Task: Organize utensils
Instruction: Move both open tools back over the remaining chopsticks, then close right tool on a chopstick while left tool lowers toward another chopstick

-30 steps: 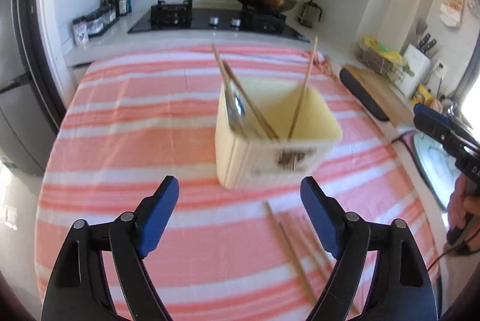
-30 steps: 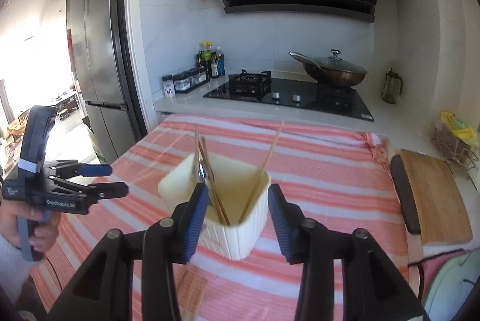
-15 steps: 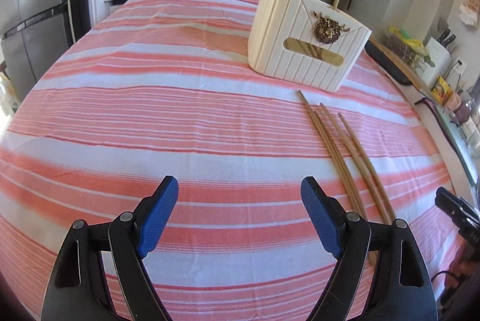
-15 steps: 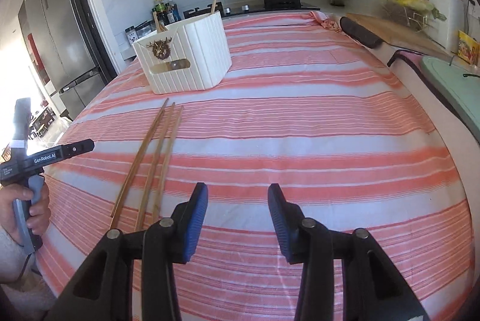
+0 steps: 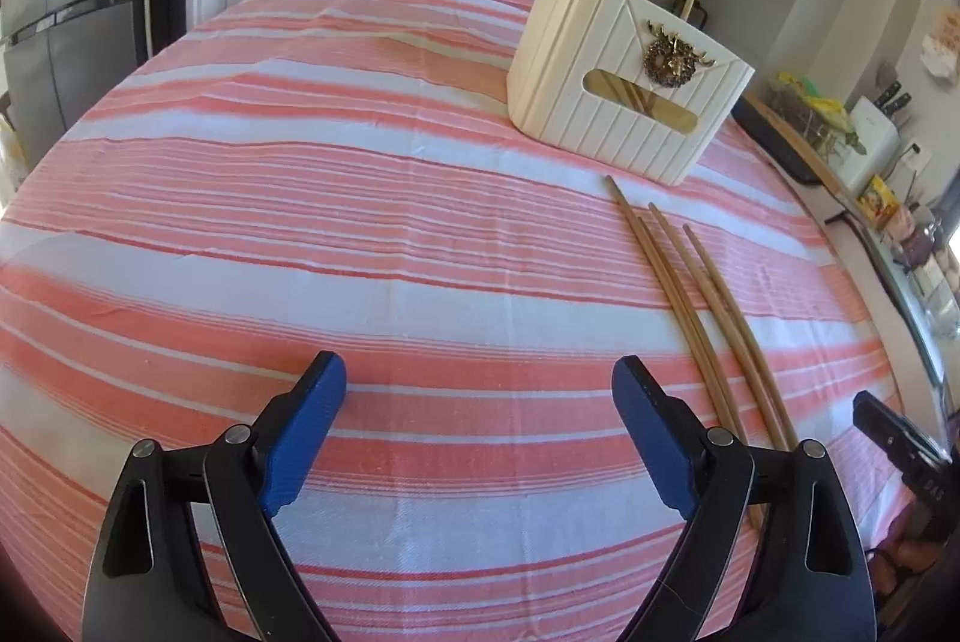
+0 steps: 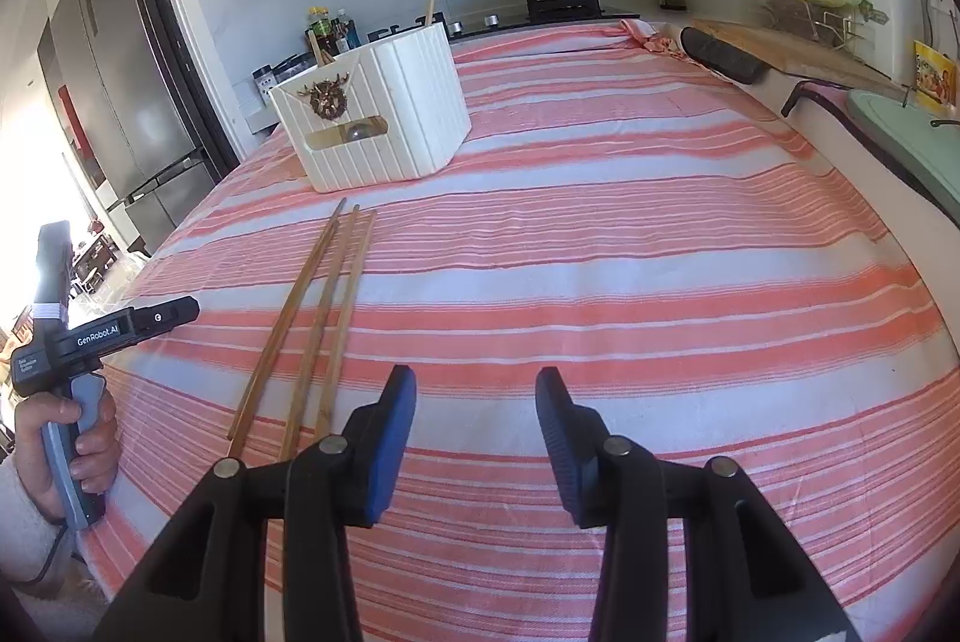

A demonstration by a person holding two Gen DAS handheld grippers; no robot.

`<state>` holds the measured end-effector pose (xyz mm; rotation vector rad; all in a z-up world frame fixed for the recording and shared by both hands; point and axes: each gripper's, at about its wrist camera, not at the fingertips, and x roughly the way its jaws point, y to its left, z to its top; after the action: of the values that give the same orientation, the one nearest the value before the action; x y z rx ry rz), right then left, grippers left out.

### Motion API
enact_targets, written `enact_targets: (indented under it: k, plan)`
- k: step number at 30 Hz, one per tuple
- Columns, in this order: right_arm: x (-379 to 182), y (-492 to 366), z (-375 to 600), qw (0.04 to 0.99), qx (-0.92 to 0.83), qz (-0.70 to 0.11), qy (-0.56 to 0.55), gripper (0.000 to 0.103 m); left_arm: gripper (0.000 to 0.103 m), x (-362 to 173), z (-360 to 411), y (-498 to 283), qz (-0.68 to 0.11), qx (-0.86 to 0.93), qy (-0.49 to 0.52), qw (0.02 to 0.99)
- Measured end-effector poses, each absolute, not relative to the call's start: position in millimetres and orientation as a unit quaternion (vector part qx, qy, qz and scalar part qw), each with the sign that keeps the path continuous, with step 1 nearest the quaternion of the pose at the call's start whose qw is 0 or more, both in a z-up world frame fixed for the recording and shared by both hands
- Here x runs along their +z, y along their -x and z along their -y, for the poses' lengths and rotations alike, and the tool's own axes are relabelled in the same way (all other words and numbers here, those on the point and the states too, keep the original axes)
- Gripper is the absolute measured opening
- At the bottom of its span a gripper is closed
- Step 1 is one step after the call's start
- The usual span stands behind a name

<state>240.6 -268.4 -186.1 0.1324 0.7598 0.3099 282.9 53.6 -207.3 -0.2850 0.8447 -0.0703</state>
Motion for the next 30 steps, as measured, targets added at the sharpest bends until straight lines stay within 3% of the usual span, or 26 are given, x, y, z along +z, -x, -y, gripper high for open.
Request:
enact_targets:
  k: [17, 19, 24, 30]
  plan:
    - [-182.9, -275.8, 216.0, 0.879, 0.202, -0.433, -0.001, 0.042, 0.094, -205.9, -44.9, -283.1, -0.413, -0.007, 0.109, 0.904]
    - [-182.6, -280.0, 205.8, 0.874, 0.215, -0.436, 0.009, 0.039, 0.094, -201.3, -40.3, -278.7, -0.405, -0.008, 0.113, 0.907]
    - [-189.9, -288.0, 181.0, 0.859, 0.230, -0.455, 0.049, 0.015, 0.095, -197.0, -17.4, -282.4, -0.419, -0.031, 0.120, 0.899]
    - [-193.1, -288.5, 179.7, 0.868, 0.186, -0.452, 0.085, 0.007, 0.094, -198.5, 8.1, -291.1, -0.431, -0.037, 0.098, 0.896]
